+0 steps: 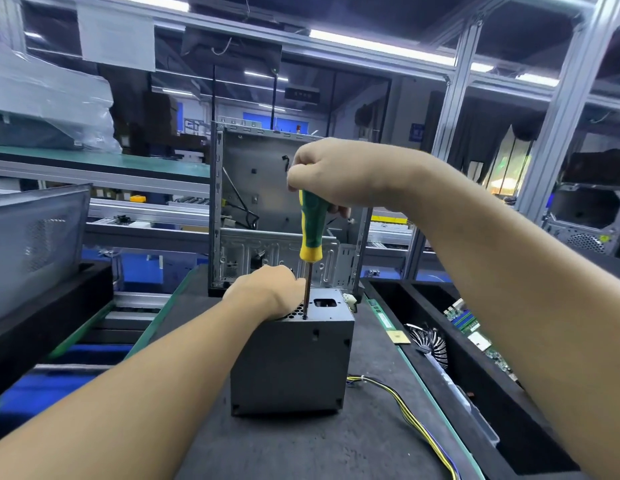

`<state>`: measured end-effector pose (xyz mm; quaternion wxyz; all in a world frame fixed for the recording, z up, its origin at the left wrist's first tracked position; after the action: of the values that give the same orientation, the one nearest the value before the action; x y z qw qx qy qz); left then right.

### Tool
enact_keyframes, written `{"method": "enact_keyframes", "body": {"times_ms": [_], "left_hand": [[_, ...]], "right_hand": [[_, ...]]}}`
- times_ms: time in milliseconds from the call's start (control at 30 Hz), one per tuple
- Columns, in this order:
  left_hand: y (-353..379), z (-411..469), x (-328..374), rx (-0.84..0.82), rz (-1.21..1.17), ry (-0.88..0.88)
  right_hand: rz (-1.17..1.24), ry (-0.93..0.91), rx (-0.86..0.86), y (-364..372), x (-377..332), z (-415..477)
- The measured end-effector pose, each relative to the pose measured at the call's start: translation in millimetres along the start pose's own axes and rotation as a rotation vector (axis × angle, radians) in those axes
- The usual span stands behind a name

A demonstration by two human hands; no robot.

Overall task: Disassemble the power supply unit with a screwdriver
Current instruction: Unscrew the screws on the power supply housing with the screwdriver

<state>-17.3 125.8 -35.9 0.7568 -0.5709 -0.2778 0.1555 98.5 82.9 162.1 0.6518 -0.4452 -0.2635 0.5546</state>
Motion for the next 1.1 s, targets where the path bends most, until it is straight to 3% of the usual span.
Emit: {"method": "enact_keyframes", "body": {"times_ms": [200, 467, 567, 667, 833, 1100], "left_hand": [[0, 2, -4, 0.009, -0.046, -0.038], [0, 2, -7, 0.048, -0.054, -0.075], [0, 2, -9, 0.043, -0.064, -0.091], [-1, 2, -10, 0.05, -0.067, -0.099], [-1, 4, -10, 0.069, -0.068, -0.092], [-2, 6, -12, 0.086, -0.084, -0.087]], "right_hand": [[-0.098, -0.005, 0.134, -6, 3, 3], [0.088, 0.022, 0.019, 1, 1, -4], [-0.063, 0.067, 0.051, -1, 8, -3], [-0.236, 0.021, 0.219, -9, 9, -1], [0.087, 0.024, 0.141, -2, 8, -2], [0.111, 0.124, 0.263, -6, 16, -9]]}}
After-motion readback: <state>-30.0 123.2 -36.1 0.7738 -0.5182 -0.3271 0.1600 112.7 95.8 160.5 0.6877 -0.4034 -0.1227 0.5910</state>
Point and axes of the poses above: each hand's wrist, its own z-axis towards the middle knuckle, its own y-axis out of the palm, x = y × z, the point moved 10 cm from there along z, towards the middle knuckle, and after that the axes turned 9 degrees about x, right-handed, at the moved point
